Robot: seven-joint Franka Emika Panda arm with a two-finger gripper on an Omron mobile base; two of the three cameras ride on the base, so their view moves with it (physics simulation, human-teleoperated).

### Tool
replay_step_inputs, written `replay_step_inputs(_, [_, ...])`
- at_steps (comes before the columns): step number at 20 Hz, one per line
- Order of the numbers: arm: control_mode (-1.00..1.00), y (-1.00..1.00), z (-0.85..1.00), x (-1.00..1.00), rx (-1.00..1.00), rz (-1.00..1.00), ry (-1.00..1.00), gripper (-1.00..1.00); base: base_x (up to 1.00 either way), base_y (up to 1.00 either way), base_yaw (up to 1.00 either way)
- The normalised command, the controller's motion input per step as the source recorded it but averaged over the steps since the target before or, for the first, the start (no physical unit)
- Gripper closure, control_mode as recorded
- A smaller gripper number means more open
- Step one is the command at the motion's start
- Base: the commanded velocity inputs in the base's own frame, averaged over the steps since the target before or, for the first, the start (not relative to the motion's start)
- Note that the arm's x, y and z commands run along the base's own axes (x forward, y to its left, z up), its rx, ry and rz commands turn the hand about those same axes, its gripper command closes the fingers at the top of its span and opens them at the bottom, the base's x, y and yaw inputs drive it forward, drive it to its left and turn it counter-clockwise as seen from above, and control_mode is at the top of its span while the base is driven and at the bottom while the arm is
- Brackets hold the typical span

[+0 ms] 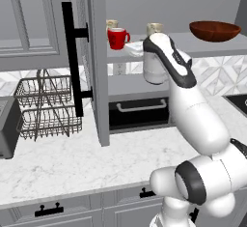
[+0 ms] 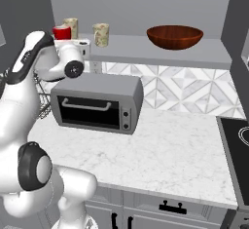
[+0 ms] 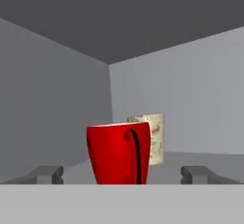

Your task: Gather all objects into one cabinet and sort the glasses and bowls to opposite sides.

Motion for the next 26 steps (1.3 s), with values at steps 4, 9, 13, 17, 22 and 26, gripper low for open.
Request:
replay_step_inputs(4, [-1.00, -0.67, 0.48, -0.69, -0.02, -0.16, 0.20, -1.00, 0.00, 0.00, 0.00])
replay_step_inputs(9, [-1.00, -0.67, 0.62, -0.69, -0.01, -0.15, 0.29, -1.00, 0.00, 0.00, 0.00])
replay_step_inputs(13, [-1.00, -0.56, 0.61, -0.79, -0.02, -0.12, 0.34, -1.00, 0.00, 0.00, 0.00])
replay_step_inputs(17, [-1.00, -0.31, 0.23, -0.99, -0.08, -0.11, 0.30, -1.00, 0.00, 0.00, 0.00])
replay_step_inputs(22, [-1.00, -0.05, 0.00, -1.00, -0.14, -0.09, 0.35, -1.00, 0.00, 0.00, 0.00])
replay_step_inputs(26, [-1.00, -0.06, -0.13, -1.00, -0.15, 0.00, 0.26, -1.00, 0.00, 0.00, 0.00])
